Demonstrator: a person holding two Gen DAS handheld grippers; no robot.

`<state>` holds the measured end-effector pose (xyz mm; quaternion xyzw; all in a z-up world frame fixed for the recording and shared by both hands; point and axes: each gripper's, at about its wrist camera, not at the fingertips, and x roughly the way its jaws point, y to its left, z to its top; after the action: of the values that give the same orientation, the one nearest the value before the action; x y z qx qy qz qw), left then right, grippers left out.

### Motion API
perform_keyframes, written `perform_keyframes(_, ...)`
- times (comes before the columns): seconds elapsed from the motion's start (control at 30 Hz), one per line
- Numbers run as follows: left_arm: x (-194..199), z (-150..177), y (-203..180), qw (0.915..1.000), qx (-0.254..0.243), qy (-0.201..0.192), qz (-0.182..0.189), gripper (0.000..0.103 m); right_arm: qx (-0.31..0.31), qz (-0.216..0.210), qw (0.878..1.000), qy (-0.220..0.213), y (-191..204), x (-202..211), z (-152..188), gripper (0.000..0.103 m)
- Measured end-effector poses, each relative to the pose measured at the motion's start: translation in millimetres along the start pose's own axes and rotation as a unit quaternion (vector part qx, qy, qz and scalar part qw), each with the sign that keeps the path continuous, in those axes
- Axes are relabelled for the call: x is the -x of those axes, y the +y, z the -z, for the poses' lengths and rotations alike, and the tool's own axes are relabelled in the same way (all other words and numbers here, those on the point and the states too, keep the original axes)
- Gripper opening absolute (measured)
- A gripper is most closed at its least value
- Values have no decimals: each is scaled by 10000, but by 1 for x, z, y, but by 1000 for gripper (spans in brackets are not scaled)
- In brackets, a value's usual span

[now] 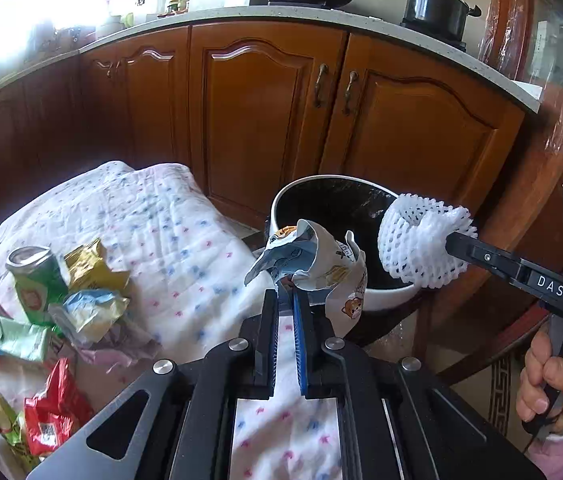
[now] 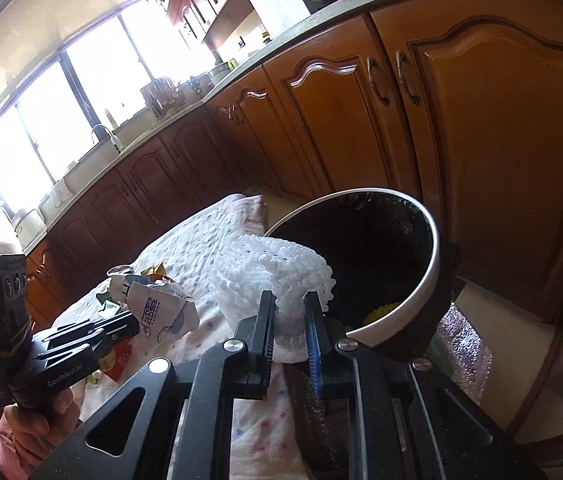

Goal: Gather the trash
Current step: 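Carry the wrapper and foam net over the bin and open both tools, then move both open tools back over the table trash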

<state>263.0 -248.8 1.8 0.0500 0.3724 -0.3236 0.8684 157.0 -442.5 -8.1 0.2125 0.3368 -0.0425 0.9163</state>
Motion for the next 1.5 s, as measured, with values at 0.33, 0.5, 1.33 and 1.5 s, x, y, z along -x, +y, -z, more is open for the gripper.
perform_keyframes(0.33,-58,-50,-16,9993,-277,226,45,6,194,464,9986,144,-20,-19,-31,15)
perform_keyframes(0.5,-90,-63,-25,9980,-419,481,-5,6,275,648,9969,365,-26,-32,-37,15)
perform_keyframes(1.33,-86,-37,-4,9987,368,329,125,52,-98,450,9982,392,-48,-39,-36,68)
perform_keyframes(1.5,-49,-2,11,9975,707,0,-58,57,-273,214,9993,139,-36,-23,-19,81)
